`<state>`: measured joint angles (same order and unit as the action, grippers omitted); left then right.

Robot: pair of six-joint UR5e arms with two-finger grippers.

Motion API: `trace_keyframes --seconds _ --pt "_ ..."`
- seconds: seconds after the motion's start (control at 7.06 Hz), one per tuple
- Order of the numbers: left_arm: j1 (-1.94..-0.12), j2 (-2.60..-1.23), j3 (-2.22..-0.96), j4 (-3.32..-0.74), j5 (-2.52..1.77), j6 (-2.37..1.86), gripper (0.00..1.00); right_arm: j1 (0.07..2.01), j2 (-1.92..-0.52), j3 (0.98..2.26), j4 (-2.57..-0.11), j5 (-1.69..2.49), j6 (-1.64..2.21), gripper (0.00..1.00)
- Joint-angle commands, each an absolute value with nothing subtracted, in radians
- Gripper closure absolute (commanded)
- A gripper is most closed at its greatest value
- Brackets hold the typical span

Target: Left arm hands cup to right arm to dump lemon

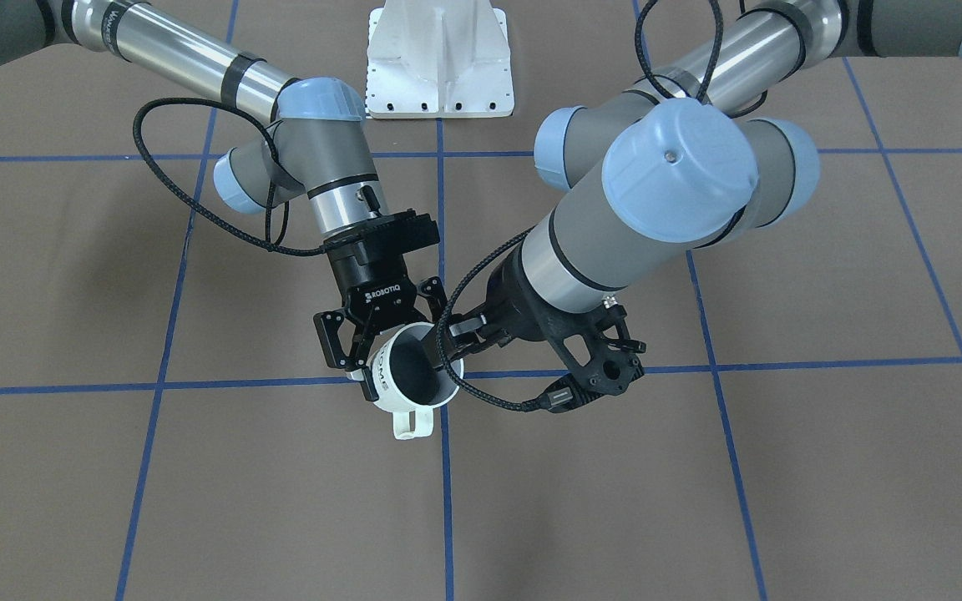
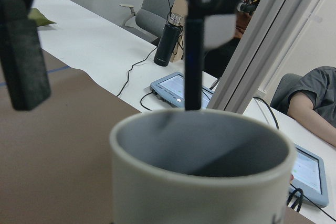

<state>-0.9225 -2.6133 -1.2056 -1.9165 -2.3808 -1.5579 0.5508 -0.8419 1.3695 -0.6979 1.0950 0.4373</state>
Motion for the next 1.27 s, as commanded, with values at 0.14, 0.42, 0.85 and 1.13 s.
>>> trace_keyframes --seconds 0.14,0.42,0.85,1.13 --pt "-0.913 -2.614 -1.206 -1.921 -2.381 -1.559 0.48 0.551 -0.836 1.378 -0.698 1.086 0.433 0.52" --pt "-0.908 -2.614 -1.206 -1.922 -2.381 -1.559 0.54 0.551 -0.838 1.378 -0.698 1.086 0.433 0.52" --pt "-0.907 -2.614 -1.206 -1.922 -2.381 -1.557 0.69 0.549 -0.841 1.379 -0.696 1.086 0.433 0.51" --pt "-0.908 -2.612 -1.204 -1.922 -2.381 -1.557 1.00 0.549 -0.844 1.381 -0.693 1.086 0.431 0.43"
